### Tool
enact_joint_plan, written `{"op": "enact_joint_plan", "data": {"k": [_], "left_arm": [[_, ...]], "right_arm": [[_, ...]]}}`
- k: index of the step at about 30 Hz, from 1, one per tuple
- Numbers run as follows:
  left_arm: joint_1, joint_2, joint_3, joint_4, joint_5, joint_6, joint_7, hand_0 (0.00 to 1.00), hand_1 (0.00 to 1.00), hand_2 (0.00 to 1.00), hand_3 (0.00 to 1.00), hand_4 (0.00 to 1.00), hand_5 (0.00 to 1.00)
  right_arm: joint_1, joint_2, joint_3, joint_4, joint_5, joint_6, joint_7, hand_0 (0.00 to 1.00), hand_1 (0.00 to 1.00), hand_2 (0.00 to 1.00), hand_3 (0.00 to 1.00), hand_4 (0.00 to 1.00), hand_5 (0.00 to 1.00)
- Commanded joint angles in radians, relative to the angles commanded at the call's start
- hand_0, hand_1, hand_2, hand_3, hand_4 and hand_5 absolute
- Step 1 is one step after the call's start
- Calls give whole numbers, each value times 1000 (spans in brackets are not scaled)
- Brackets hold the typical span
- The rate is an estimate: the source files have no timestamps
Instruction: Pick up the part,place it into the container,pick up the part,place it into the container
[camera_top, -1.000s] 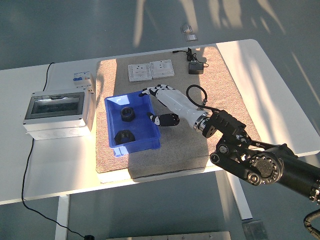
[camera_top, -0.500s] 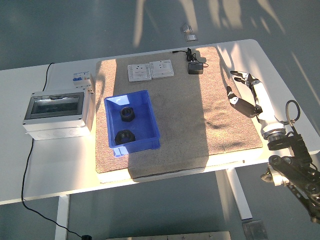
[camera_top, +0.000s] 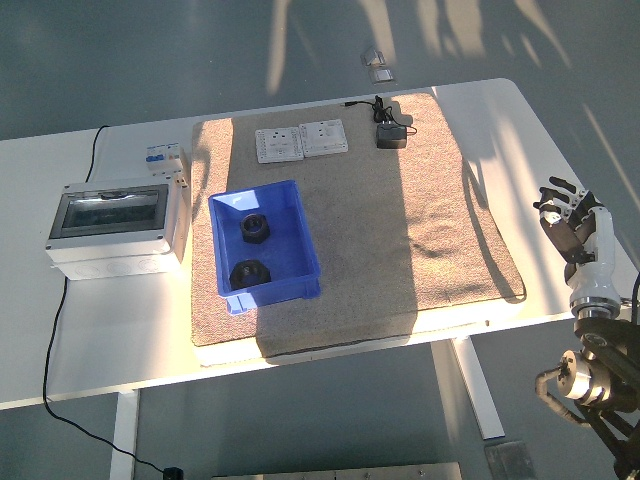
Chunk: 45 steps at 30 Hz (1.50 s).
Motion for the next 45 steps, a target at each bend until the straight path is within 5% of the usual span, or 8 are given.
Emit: {"op": "enact_joint_plan", "data": {"k": [11, 21, 22, 27, 28, 45], "left_arm": [[-12, 14, -6, 0, 44, -6, 43, 681, 670, 646, 776, 791, 766], [-17, 9, 33, 0, 25, 11, 49, 681, 670, 637, 776, 786, 771], [-17, 9, 33, 0, 26, 11, 49, 681, 668, 640, 772, 780, 780], [-19, 8, 31, 0, 33, 9, 49, 681, 668, 640, 772, 780, 780], [-19, 8, 30, 0, 35, 8, 49, 681, 669, 642, 772, 777, 782], [-23, 10, 22, 0, 49, 5, 51, 681, 664, 639, 770, 772, 790]], "right_arm": [[-8, 10, 23, -9, 78, -27, 17, 681, 486, 569, 605, 560, 255], [-10, 13, 32, -13, 101, 1, 24, 681, 484, 568, 604, 556, 260], [-11, 13, 34, -13, 103, 6, 24, 682, 478, 548, 583, 647, 384], [-11, 12, 36, -14, 107, 40, 22, 682, 478, 548, 583, 647, 384], [-11, 12, 36, -14, 108, 46, 21, 681, 479, 530, 551, 832, 574], [-11, 13, 31, -22, 140, 69, 26, 686, 479, 545, 550, 898, 658]]}}
